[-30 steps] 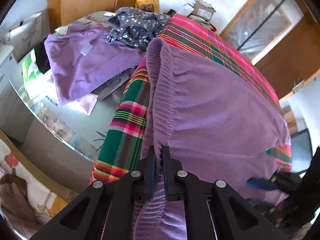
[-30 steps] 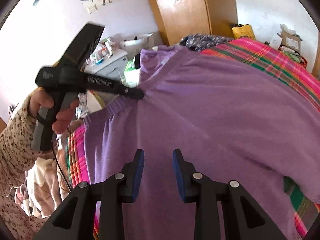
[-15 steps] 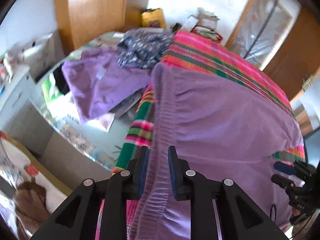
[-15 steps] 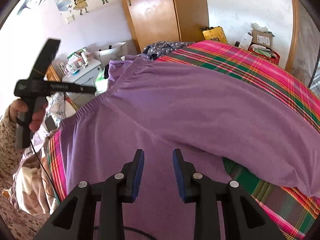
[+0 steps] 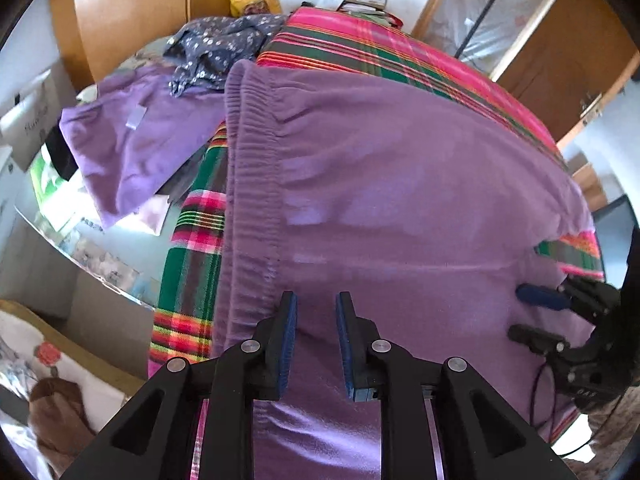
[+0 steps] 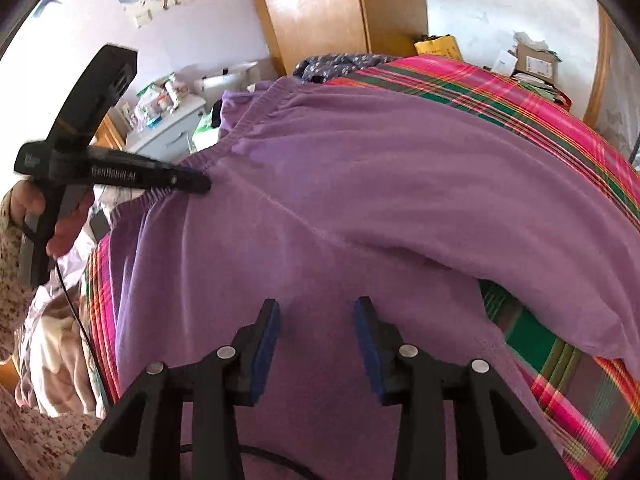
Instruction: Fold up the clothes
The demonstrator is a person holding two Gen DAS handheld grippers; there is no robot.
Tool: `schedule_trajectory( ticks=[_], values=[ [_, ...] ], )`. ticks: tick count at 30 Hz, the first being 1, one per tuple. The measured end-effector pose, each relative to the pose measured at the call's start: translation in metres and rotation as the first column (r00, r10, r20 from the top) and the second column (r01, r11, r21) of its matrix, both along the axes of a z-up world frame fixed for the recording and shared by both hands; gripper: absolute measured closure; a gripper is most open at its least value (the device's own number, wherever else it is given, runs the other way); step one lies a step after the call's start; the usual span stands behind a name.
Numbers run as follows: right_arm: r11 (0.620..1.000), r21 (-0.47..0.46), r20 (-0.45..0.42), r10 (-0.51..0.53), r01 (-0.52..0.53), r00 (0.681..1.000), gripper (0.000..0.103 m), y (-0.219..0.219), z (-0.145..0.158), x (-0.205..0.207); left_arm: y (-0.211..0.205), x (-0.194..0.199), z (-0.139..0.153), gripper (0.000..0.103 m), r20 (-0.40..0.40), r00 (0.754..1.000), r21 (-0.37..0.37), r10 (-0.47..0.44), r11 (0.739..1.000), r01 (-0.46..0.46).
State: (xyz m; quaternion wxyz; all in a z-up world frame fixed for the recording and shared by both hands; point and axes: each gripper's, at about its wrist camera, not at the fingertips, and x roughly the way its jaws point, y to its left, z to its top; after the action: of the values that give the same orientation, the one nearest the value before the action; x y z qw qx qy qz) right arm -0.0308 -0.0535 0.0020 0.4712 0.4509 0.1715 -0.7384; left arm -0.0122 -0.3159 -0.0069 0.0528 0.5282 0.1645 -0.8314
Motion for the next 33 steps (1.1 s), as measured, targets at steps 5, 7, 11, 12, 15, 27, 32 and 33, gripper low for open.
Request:
schedule_trajectory(
  ticks=[5,7,11,12,15,27,32,33],
  values=[
    [0.998,-0.062,0.021,-0.006,0.007,1.000,0.064,0.010,0.016,-0.020,0.000,-0.009,0.009,0.082,0.001,1.000,-0.047,0.001,0.999,0.000],
    [0.995,-0.090,0.036,-0.036,0.039,0.999,0.064,0.018,0.022,-0.034,0.000,-0.014,0.020,0.082,-0.027,1.000,-0.084,0.000,0.996,-0.003],
    [0.993,-0.093,-0.005,-0.072,0.071,0.997,0.064,0.024,0.034,-0.061,-0.009,-0.038,0.038,0.082,-0.070,0.998,-0.117,-0.004,0.993,-0.004],
    [0.993,-0.086,-0.023,-0.080,0.077,0.997,0.064,0.022,0.036,-0.068,-0.012,-0.046,0.041,0.082,-0.078,0.997,-0.128,-0.008,0.992,-0.002],
    [0.993,-0.068,-0.077,-0.102,0.097,0.992,0.064,0.018,0.043,-0.089,-0.013,-0.076,0.040,0.082,-0.069,0.996,-0.101,-0.052,0.994,0.045],
    [0.998,0.024,-0.060,-0.062,0.064,0.996,0.064,-0.031,0.006,-0.127,-0.023,-0.153,0.000,0.082,-0.004,0.999,-0.131,-0.047,0.990,0.046],
    [0.997,0.029,-0.050,-0.065,0.066,0.997,0.064,-0.041,-0.001,-0.140,-0.036,-0.161,0.000,0.082,-0.025,0.999,-0.109,-0.021,0.994,0.018],
    [0.998,0.022,-0.051,-0.063,0.065,0.997,0.064,-0.041,0.001,-0.142,-0.036,-0.161,-0.001,0.082,-0.032,0.999,-0.115,-0.023,0.993,0.020]
  ],
)
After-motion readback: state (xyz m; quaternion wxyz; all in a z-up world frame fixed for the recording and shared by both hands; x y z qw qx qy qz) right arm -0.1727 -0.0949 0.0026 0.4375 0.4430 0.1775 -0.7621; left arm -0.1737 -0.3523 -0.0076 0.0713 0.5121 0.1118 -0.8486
